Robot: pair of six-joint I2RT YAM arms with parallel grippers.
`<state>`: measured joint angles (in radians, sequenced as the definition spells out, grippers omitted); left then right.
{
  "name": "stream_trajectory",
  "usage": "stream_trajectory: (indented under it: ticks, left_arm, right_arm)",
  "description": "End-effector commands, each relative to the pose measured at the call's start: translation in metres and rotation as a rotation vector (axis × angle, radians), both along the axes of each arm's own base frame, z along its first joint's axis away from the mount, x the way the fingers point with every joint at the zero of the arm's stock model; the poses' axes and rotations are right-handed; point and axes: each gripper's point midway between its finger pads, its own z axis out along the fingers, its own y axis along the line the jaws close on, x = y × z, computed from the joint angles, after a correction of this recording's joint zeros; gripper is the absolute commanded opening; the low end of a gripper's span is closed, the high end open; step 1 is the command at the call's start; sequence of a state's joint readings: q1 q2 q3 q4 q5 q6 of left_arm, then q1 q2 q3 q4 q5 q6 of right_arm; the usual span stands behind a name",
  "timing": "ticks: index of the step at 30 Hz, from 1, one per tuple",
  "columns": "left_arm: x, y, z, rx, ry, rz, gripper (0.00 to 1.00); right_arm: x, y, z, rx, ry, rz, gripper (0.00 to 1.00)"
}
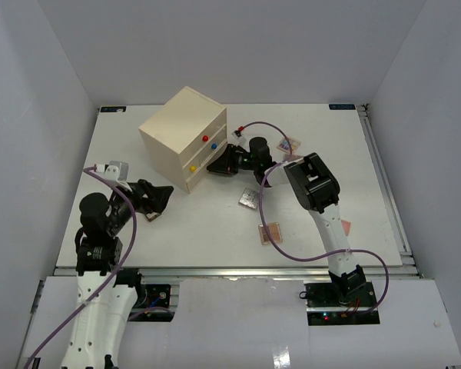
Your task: Organize the makeup
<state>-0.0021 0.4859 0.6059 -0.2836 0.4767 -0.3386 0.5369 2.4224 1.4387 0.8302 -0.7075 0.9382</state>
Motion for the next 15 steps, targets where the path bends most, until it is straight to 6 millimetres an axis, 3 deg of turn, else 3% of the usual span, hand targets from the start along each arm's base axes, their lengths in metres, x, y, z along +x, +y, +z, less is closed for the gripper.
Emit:
stream_trajectory:
  ticks: [1, 3, 6, 8, 10, 11, 12, 15]
  left_arm:
    - [0.013, -0.002, 0.050, 0.039, -0.077, -0.029, 0.92]
    - [0.020, -0.003, 0.072, 0.054, -0.109, -0.039, 0.90]
    - [0.042, -0.008, 0.082, 0.088, -0.079, -0.067, 0.89]
    - [0.055, -0.015, 0.105, 0.120, -0.110, -0.063, 0.90]
    - [0.069, -0.047, 0.097, 0.182, -0.065, -0.119, 0.90]
    - [0.078, -0.047, 0.108, 0.230, -0.092, -0.076, 0.90]
    - [0.087, -0.069, 0.089, 0.276, -0.029, -0.115, 0.91]
    - [0.113, -0.086, 0.073, 0.379, 0.032, -0.125, 0.91]
  right_arm:
    - [-0.011, -0.029, 0.016, -0.016, -0.058, -0.022, 0.17]
    - [-0.013, -0.037, 0.022, -0.019, -0.074, -0.025, 0.17]
    - [-0.023, -0.047, 0.020, -0.030, -0.058, -0.022, 0.16]
    - [-0.028, -0.049, 0.019, -0.034, -0.053, -0.017, 0.16]
    - [-0.035, -0.052, 0.020, -0.037, -0.050, -0.015, 0.16]
    - [-0.036, -0.053, 0.023, -0.037, -0.060, -0.014, 0.16]
    - [-0.039, -0.056, 0.021, -0.043, -0.054, -0.016, 0.16]
    - [-0.045, -0.061, 0.021, -0.049, -0.050, -0.015, 0.16]
